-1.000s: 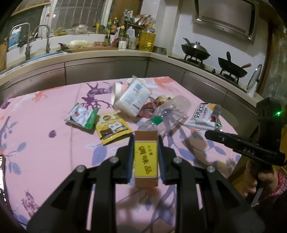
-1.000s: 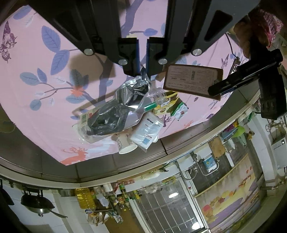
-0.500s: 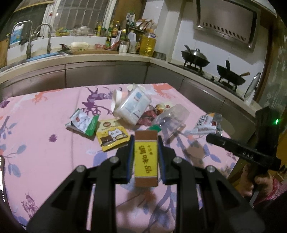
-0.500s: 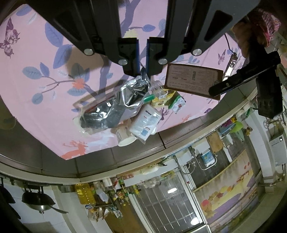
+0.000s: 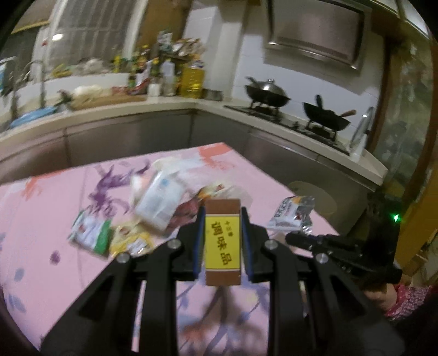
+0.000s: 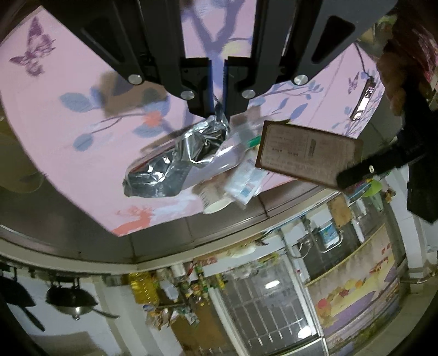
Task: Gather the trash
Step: 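Drop the yellow box from the left gripper and the foil bag from the right gripper into the bin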
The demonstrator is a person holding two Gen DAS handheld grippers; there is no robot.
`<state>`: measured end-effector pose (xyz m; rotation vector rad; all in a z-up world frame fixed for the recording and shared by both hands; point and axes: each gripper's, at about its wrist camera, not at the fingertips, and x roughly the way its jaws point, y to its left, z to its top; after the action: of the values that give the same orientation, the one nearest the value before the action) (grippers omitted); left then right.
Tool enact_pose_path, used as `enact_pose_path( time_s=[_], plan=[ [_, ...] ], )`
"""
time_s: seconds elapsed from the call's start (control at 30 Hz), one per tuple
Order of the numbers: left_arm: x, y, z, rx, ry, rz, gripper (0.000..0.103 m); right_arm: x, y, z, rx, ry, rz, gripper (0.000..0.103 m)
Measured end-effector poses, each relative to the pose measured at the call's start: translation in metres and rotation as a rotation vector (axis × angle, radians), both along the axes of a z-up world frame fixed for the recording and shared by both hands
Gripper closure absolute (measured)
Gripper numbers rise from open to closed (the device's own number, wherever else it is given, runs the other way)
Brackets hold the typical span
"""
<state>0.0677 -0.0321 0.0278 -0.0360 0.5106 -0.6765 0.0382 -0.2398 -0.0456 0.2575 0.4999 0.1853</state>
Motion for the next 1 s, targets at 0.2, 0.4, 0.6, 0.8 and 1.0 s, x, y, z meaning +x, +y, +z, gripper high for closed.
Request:
enact_pose_path(
  time_s=[0.2, 0.4, 0.6, 0.8, 1.0],
  plan=[
    [0.025, -0.075, 0.027, 0.014, -0.051, -0.13, 0.081, -0.004, -0.053, 0.002, 0.004, -0.035, -0.119, 0.1],
    [0.058, -0.197, 0.04, 0.032, -0.055, -0.302, 0.081, -0.006, -0.129, -0.005, 0.02, -0.045, -0.278, 0.1],
    [0.09, -0.32, 0.027, 0.066, -0.012, -0.418, 0.081, -0.002, -0.217, -0.023, 0.075, -0.006, -0.424, 0.1],
    [0.114, -0.404, -0.01, 0.154, 0.049, -0.467, 0.08, 0.008, -0.272, -0.042, 0.188, 0.03, -0.44, 0.1],
    [0.131, -0.44, -0.046, 0.223, 0.094, -0.434, 0.043, 0.007, -0.317, -0.065, 0.471, 0.029, -0.423, 0.062]
  ],
)
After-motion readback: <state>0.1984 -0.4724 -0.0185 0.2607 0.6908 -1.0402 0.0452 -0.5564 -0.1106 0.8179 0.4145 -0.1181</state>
